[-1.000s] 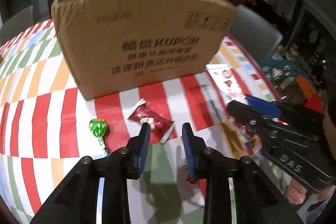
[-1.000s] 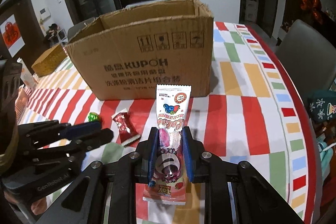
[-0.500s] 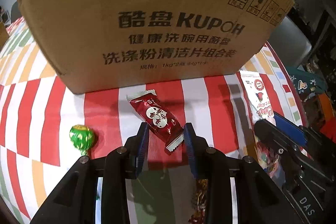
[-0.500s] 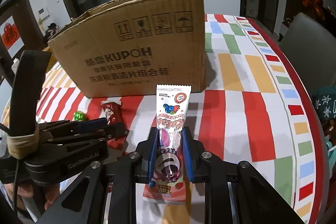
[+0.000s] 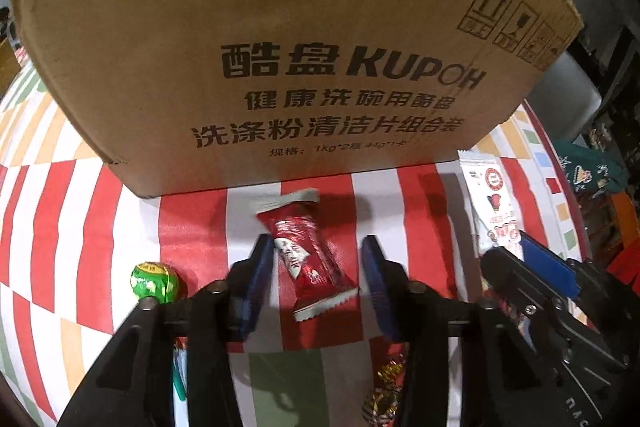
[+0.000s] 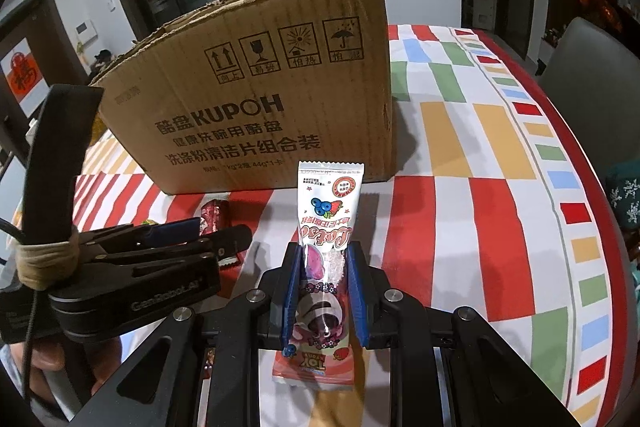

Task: Organize snacks
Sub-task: 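Carry the red candy and pink packet into the box and open both tools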

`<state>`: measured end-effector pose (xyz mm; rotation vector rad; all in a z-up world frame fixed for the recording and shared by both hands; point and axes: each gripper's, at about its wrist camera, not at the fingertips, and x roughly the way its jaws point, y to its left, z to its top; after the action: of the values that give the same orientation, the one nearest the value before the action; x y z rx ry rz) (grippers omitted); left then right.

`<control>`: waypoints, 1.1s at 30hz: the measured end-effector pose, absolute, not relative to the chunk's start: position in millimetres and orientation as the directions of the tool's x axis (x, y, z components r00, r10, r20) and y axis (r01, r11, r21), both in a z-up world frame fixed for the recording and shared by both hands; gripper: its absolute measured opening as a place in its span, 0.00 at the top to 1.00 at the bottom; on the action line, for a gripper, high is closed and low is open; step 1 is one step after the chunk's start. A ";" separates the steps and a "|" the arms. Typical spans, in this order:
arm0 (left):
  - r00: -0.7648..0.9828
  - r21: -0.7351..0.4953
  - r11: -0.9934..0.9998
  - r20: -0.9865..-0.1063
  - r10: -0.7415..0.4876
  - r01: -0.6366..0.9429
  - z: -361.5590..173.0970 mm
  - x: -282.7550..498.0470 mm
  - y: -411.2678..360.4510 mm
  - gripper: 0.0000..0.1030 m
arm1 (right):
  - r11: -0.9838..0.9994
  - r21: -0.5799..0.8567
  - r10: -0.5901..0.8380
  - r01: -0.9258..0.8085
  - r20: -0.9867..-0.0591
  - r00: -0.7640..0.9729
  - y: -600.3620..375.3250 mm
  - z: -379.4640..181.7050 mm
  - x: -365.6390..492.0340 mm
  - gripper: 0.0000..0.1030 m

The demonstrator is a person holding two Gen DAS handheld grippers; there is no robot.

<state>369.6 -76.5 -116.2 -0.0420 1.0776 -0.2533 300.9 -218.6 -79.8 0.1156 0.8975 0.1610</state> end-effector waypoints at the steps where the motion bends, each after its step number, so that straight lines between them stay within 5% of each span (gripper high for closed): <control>1: 0.451 -0.148 0.971 -0.866 -0.218 0.186 -116.9 370.0 -77.9 0.74 | 0.982 0.168 0.188 -0.091 -0.768 0.612 -218.5 -79.7 301.3 0.77; 13: 0.475 -0.202 0.954 -0.832 -0.287 0.223 -98.4 345.5 -67.3 0.78 | 0.979 0.171 0.202 -0.111 -0.748 0.632 -212.5 -62.2 294.2 0.77; 33: 0.665 -0.201 0.942 -0.669 -0.332 0.268 19.2 291.0 -16.3 0.78 | 0.978 0.144 0.210 -0.153 -0.622 0.755 -193.5 25.6 262.0 0.77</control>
<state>291.0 -16.3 19.2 -0.0881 0.7727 -0.3395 262.0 -193.5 25.6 0.0866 0.6878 0.1979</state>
